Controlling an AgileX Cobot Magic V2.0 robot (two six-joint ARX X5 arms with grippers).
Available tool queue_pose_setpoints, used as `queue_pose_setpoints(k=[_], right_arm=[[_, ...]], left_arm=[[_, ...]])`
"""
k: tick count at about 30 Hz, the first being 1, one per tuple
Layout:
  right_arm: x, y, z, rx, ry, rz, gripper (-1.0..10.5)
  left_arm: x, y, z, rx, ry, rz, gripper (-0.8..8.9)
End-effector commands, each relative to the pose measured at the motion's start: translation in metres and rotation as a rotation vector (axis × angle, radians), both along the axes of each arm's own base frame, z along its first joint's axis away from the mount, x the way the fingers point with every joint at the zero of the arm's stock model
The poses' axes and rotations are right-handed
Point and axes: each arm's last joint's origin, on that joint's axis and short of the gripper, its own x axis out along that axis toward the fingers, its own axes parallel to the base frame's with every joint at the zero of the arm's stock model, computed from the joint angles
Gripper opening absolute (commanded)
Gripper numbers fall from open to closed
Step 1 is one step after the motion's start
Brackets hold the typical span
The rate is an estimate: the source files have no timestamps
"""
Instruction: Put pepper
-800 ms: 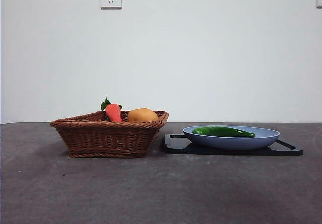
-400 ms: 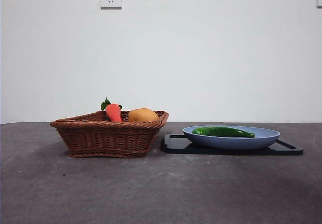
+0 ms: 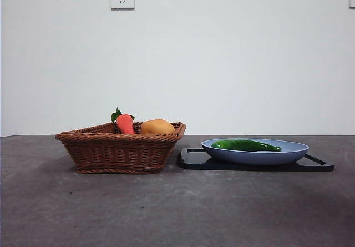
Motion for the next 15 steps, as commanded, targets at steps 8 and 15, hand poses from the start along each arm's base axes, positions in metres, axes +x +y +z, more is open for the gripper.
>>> queue_pose_setpoints(k=[8,15], right_arm=[[-0.0002,0.0001,-0.0027,0.026,0.021,-0.004,0.1],[-0.0001,0.0001,-0.0029,0.026,0.024,-0.004,0.1]], left_arm=[[0.0004,0.0002,-0.0023,-0.006,-0.003,-0.001,0.08],[0.0005,0.0002,-0.0024,-0.006,-0.002,-0.001,0.08]])
